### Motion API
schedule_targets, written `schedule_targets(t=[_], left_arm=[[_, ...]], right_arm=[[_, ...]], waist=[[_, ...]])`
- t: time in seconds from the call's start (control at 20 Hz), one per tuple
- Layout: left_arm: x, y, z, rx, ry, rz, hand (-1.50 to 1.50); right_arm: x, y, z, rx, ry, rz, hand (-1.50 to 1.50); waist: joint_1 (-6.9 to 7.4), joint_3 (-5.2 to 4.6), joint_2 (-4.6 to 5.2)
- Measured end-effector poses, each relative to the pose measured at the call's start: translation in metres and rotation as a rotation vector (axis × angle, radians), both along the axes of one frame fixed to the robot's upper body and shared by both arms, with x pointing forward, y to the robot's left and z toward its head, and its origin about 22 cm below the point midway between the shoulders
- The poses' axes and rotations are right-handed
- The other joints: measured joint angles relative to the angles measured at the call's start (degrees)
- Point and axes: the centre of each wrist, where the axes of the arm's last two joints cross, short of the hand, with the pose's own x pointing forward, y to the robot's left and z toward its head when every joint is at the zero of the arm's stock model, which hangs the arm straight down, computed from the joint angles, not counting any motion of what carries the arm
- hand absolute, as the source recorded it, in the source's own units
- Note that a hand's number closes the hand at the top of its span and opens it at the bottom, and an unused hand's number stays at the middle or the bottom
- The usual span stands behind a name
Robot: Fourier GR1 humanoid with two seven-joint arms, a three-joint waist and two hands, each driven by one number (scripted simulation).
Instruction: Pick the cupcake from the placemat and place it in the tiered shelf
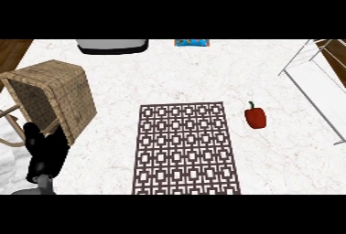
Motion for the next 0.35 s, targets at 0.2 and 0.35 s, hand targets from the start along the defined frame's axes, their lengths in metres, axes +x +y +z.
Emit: schedule_targets(t=[0.2,0.35], left_arm=[[-0.006,0.006,-0.002,0.005,0.002,0.005,0.0],[-0.009,0.008,-0.002,0.001,0.007,0.017,0.0]], right_arm=[[-0.028,0.003,0.007,-0.001,-0.067,-0.004,-1.5],[-0.05,0.01,0.006,0.001,-0.102,0.016,-1.5]], waist=[[-0.71,-0.03,-0.2],[-1.38,0.0,-0.38]])
